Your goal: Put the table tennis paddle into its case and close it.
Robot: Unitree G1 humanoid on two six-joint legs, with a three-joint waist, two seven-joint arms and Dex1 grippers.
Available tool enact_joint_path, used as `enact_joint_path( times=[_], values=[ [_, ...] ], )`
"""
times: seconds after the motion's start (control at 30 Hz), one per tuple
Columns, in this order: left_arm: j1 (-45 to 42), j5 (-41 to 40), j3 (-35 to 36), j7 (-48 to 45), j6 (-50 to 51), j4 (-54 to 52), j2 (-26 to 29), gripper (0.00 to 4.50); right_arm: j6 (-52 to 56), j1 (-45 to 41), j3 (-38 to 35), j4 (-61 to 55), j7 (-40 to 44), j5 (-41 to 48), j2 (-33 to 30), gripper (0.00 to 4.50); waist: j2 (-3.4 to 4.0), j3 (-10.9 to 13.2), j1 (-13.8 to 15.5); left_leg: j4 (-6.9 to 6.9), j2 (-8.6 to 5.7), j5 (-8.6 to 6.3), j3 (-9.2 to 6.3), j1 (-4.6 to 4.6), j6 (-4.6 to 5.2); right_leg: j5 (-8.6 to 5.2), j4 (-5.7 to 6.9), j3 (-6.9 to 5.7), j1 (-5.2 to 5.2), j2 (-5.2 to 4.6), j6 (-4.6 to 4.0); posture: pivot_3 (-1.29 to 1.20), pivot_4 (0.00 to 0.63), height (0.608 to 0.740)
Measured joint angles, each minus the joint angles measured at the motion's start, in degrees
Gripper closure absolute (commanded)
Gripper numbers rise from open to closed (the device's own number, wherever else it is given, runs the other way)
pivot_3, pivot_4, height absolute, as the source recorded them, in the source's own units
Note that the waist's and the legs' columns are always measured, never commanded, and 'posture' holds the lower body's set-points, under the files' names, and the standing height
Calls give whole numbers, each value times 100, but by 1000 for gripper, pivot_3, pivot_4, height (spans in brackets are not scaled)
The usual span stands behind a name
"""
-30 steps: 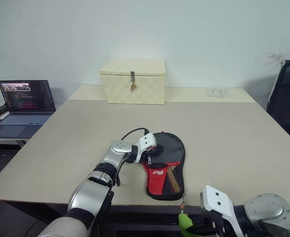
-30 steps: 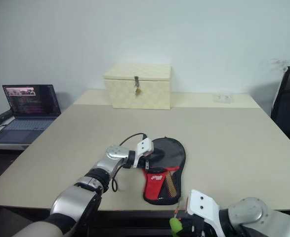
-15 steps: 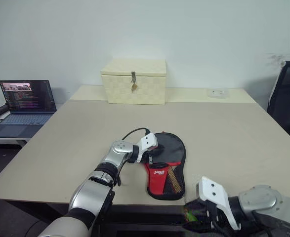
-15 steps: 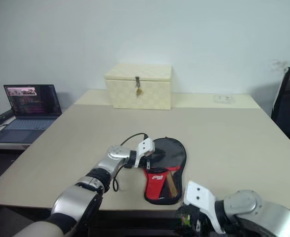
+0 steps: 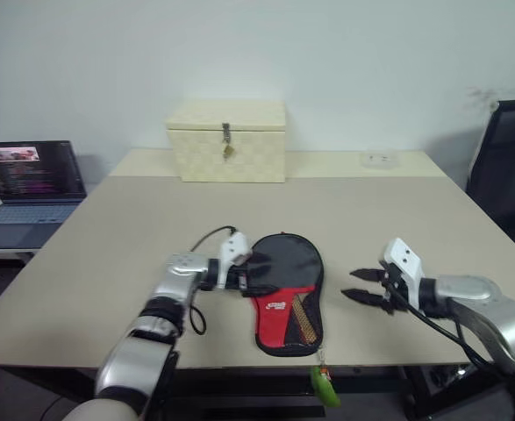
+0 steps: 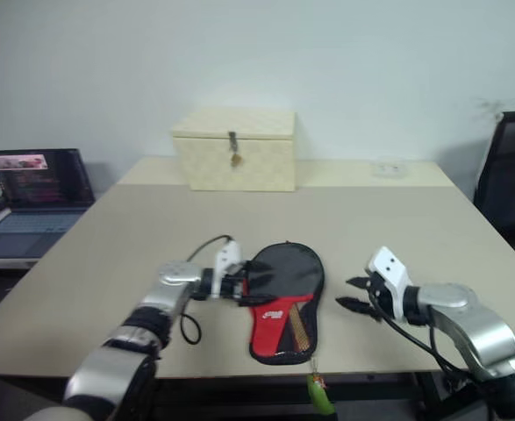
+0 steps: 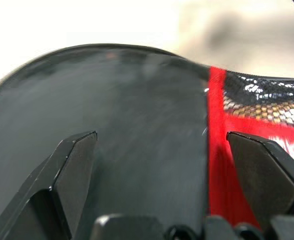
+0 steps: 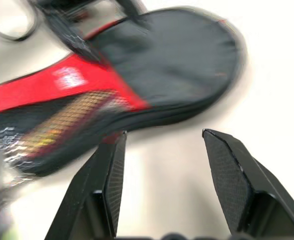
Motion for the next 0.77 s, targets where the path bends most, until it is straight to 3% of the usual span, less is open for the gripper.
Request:
enact_joint_path(
  times=[0.13,0.3,0.53,0.77],
  values=[
    [924,-693,523,200,1294,-2249,643,0,-925,-739,-6,1554,80,-385,473,1858,21,13,-22,1,2,0,-15,-19,0,2,-1,1,-20,-17,-4,0,150,740],
    [1843,-1069,814,796,2312,-3755,946,0,-1887,-1206,-18,2917,342,-773,554,1858,29,21,75,11,-6,0,-13,-27,0,2,-5,-8,-18,-30,-4,0,150,740],
    [2029,-1231,896,1500,2798,-4526,887,0,-2478,-1540,-318,4224,514,-1022,185,1858,35,25,112,18,-14,1,-2,-27,0,5,-2,-9,-13,-29,-1,0,150,740],
    [2311,-1317,845,1708,2820,-4615,767,0,-2451,-1350,-570,4085,453,-1205,-84,1858,41,25,15,10,5,0,6,-18,0,10,0,3,-16,-28,-10,0,150,740]
  ],
)
